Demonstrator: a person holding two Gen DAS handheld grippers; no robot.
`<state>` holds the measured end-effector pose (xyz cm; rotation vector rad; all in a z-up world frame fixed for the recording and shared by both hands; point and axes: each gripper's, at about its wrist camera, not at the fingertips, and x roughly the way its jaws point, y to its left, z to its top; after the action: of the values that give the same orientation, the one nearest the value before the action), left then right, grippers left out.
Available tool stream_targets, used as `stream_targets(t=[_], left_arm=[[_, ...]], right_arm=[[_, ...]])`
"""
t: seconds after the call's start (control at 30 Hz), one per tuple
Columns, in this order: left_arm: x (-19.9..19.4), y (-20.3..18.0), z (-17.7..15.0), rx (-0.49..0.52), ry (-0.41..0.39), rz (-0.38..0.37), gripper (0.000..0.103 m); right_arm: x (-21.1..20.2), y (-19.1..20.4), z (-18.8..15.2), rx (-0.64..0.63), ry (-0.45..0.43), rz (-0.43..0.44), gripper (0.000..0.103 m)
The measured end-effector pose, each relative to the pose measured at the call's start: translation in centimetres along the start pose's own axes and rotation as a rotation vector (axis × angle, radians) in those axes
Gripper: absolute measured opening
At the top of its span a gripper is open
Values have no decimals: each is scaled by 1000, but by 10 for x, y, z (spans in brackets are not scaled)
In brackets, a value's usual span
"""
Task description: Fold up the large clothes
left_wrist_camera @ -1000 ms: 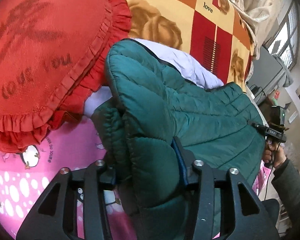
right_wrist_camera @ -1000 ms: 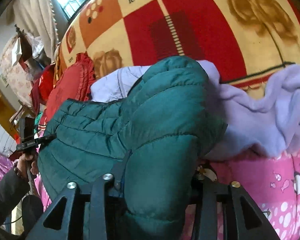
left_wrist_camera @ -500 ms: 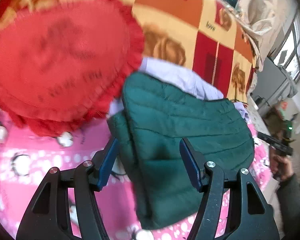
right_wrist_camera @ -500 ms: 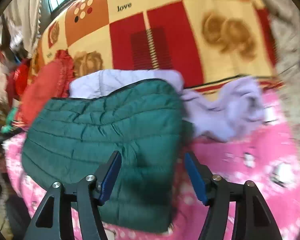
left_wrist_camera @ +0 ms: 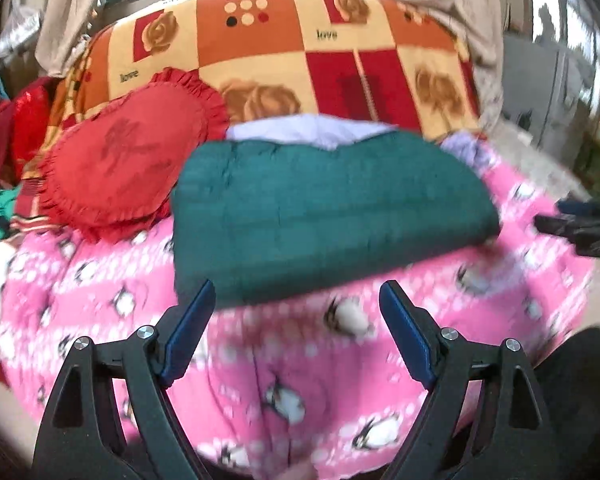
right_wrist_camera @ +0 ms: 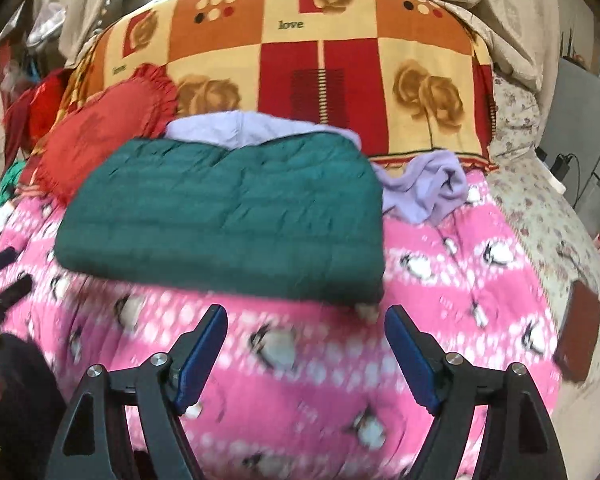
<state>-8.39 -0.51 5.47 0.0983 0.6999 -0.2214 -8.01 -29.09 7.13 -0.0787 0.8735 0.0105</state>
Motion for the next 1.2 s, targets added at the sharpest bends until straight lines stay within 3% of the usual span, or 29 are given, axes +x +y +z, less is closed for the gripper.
stream_targets(t=[0.17, 0.3, 0.4, 0.73, 1.2], left_arm=[[2, -6, -32, -42, 77, 36, 84], [-3, -7, -40, -80, 91, 3, 86], [-9, -5, -36, -110, 115, -32, 103], [-41, -18, -26, -90, 83, 86, 102], [-45, -27, -24, -64, 96, 88, 102]], right_arm=[[-17, 23, -37, -29, 18, 17, 79], [-30, 36, -59, -42, 21, 28, 79], [-38, 44, -68, -60, 17, 39, 79], [-69, 37, -63, -29, -54, 48, 79], [-85, 19, -56, 20, -98, 69, 79]])
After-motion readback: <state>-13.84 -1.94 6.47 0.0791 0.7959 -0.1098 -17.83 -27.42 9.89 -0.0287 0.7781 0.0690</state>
